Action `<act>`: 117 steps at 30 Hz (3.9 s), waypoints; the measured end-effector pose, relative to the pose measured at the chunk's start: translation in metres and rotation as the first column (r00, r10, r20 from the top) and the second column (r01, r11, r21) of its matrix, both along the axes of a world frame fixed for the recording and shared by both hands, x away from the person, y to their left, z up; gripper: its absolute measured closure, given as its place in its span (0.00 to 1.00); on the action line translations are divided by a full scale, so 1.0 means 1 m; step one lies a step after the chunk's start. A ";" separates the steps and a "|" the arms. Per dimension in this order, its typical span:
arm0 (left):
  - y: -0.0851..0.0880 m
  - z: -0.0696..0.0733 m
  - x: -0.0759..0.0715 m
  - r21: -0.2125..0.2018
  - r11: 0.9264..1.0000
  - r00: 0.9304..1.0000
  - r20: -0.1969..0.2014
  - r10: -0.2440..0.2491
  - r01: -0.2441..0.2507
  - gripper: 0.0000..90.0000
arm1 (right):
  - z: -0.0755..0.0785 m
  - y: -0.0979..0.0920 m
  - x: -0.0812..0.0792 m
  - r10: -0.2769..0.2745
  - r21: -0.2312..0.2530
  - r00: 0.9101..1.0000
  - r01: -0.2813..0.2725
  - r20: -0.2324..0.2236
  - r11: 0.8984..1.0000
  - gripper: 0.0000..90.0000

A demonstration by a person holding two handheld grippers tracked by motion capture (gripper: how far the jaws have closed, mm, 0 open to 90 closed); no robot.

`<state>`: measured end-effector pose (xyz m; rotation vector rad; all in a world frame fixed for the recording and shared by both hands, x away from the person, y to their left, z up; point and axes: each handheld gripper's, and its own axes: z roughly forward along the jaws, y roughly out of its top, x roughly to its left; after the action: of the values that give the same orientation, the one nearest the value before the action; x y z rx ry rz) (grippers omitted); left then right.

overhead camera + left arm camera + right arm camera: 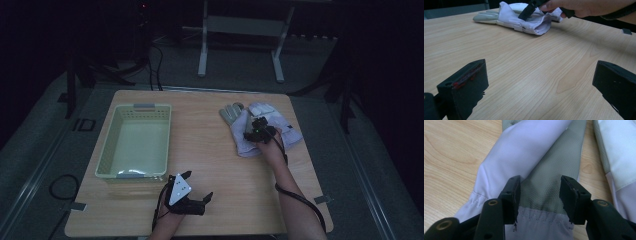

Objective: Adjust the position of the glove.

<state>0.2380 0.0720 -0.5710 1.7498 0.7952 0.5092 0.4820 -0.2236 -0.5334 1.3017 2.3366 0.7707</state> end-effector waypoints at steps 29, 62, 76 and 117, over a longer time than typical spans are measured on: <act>0.000 0.000 0.001 0.004 1.000 1.000 -0.005 0.003 -0.003 0.00 | 0.031 0.005 -0.021 -0.132 0.220 0.989 0.116 0.063 0.969 0.98; -0.001 0.000 0.000 0.012 1.000 1.000 0.003 0.006 -0.006 0.00 | 0.028 0.055 -0.142 -0.204 0.377 0.977 0.166 0.064 0.911 0.98; -0.001 0.000 -0.001 0.012 1.000 1.000 0.006 0.004 -0.005 0.00 | 0.009 0.081 -0.129 -0.214 0.343 0.976 0.193 0.026 0.919 0.98; -0.001 0.000 0.000 0.005 1.000 1.000 -0.003 0.017 -0.017 0.00 | 0.066 -0.075 -0.094 -0.030 0.125 0.988 0.010 0.153 0.992 0.52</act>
<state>0.2381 0.0714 -0.5709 1.7498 0.8122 0.5198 0.3882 -0.2984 -0.4671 1.2645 2.1809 0.9870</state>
